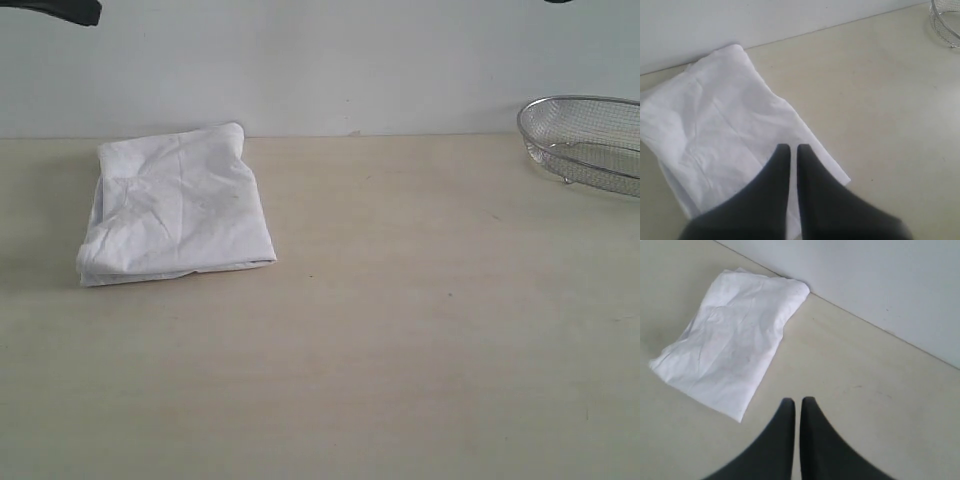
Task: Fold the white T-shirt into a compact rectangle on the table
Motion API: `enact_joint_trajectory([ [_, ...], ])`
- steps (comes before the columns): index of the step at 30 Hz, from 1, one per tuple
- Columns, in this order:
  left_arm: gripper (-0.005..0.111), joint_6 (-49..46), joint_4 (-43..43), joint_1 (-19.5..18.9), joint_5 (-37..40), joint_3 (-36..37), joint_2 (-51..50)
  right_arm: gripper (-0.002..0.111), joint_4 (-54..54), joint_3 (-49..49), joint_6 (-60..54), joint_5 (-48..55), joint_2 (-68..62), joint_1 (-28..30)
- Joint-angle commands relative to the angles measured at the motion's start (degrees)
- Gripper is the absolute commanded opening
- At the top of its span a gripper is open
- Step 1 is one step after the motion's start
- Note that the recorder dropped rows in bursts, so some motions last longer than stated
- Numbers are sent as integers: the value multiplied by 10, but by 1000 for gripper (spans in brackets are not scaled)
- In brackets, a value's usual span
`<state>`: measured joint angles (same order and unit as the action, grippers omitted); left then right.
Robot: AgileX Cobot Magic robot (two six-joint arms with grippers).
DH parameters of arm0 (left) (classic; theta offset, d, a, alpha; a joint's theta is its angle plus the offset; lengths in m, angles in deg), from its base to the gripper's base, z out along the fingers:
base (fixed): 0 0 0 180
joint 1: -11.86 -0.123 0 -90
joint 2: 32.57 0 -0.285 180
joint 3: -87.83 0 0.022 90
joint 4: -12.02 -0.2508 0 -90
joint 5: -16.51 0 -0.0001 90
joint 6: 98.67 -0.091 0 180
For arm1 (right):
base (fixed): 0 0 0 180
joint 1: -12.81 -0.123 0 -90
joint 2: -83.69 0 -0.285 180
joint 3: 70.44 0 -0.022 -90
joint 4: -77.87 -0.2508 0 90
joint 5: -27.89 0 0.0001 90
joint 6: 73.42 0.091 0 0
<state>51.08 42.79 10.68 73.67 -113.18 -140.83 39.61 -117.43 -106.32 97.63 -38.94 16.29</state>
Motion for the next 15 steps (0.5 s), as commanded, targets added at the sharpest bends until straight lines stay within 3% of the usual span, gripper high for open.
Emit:
enact_joint_trajectory([
  [1,5,-9,3,4,-87,137,114,0,9,106,-1,2,93,-10],
  [10,5,-14,76,4,-284,460,309,0,-54,400,-64,-29,292,-14],
  [15,5,-105,181,4,-353,600,388,0,-147,564,-169,-120,397,-14],
])
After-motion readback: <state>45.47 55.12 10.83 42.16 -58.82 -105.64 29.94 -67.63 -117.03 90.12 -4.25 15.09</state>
